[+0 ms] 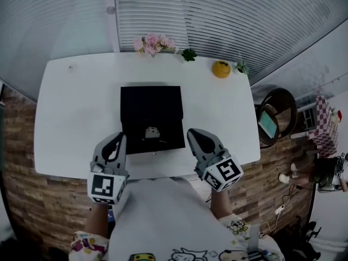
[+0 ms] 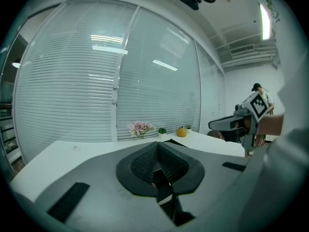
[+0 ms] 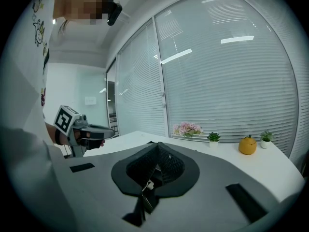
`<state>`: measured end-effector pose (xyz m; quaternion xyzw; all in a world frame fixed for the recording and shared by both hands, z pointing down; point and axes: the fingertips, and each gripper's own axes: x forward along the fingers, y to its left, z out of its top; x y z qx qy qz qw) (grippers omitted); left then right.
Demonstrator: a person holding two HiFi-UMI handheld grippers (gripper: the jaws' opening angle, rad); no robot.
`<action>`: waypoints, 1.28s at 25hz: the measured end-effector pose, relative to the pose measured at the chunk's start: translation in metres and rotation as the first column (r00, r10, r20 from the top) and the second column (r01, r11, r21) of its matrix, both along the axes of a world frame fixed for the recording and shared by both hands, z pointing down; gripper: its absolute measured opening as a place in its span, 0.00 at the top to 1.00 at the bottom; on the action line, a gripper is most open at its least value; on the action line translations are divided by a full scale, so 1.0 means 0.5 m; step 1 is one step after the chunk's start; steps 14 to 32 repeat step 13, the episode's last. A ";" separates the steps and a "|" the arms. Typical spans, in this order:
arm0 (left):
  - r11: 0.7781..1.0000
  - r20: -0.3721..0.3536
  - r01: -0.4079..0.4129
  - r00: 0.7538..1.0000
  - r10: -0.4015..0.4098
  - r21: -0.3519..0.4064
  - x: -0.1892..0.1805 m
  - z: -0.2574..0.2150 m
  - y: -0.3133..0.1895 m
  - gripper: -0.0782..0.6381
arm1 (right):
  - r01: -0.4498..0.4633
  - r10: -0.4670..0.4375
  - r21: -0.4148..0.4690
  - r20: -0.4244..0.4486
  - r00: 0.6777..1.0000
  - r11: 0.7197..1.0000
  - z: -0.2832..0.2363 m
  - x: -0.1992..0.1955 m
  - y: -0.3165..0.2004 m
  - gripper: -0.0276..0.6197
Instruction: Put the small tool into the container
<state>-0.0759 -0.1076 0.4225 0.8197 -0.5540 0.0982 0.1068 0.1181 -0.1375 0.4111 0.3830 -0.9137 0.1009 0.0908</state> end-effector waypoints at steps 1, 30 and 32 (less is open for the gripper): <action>1.000 -0.003 0.005 1.000 -0.005 -0.005 -0.003 -0.001 0.000 0.88 | 0.000 0.000 0.001 -0.002 1.000 1.000 0.000 0.001 0.000 0.96; 1.000 0.026 -0.020 0.999 0.020 0.009 -0.002 -0.013 -0.008 0.88 | -0.009 0.010 0.037 -0.003 1.000 0.999 -0.011 0.012 0.000 0.96; 1.000 0.026 -0.020 0.999 0.020 0.009 -0.002 -0.013 -0.008 0.88 | -0.009 0.010 0.037 -0.003 1.000 0.999 -0.011 0.012 0.000 0.96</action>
